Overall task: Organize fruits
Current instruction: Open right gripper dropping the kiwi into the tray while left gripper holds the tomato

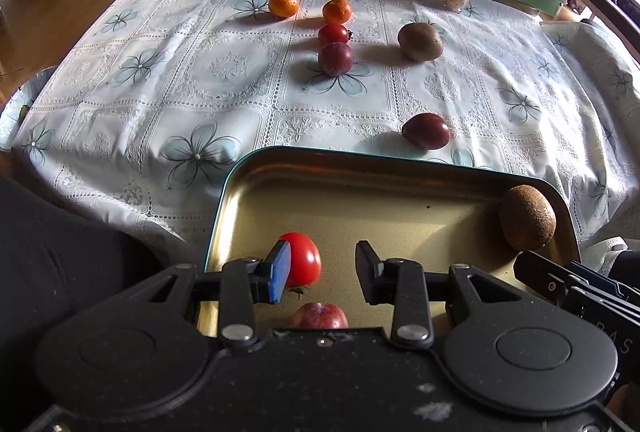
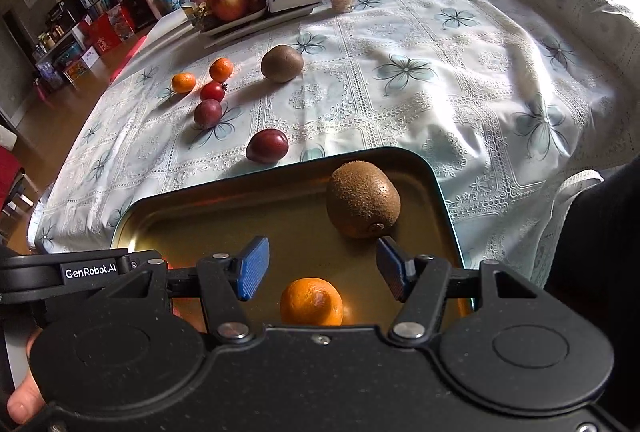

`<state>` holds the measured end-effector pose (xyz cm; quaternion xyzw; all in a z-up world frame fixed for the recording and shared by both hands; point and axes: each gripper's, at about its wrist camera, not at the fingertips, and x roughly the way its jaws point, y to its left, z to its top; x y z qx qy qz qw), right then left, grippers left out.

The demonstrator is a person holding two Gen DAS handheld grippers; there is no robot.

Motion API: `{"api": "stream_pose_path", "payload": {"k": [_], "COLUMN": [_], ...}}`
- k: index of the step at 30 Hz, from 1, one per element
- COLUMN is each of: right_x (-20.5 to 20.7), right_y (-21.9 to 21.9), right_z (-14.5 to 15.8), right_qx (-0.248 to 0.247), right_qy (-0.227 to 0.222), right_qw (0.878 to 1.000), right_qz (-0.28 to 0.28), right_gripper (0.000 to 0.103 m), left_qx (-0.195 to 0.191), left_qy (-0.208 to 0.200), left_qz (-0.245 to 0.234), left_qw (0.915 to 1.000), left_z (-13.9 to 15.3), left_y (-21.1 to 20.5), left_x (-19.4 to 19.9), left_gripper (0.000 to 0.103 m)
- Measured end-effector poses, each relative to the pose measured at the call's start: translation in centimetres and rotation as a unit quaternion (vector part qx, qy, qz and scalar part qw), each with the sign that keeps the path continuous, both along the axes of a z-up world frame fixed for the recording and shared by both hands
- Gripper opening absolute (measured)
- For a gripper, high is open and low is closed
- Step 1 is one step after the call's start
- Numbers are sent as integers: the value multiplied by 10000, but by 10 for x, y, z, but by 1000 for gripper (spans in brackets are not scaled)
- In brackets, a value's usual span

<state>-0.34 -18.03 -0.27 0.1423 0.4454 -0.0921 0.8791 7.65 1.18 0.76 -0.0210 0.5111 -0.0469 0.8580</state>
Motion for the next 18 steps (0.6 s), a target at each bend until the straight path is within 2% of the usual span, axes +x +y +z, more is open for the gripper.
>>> {"api": "stream_pose_path", "payload": {"k": [9, 18], "right_x": [1, 4], "right_y": [7, 6], "right_z": [-3, -5], "right_qx": [-165, -126], "right_qy": [71, 186], "right_qw": [9997, 9997], "right_qz": [145, 121], "right_gripper": [65, 65], "left_qx": [43, 28], "left_qy": [78, 269], "left_qz": [44, 45], "left_qw": [10000, 9996], "left_z": [-4, -9], "left_y": [0, 0], "left_x": [2, 5], "left_gripper": [35, 35]}}
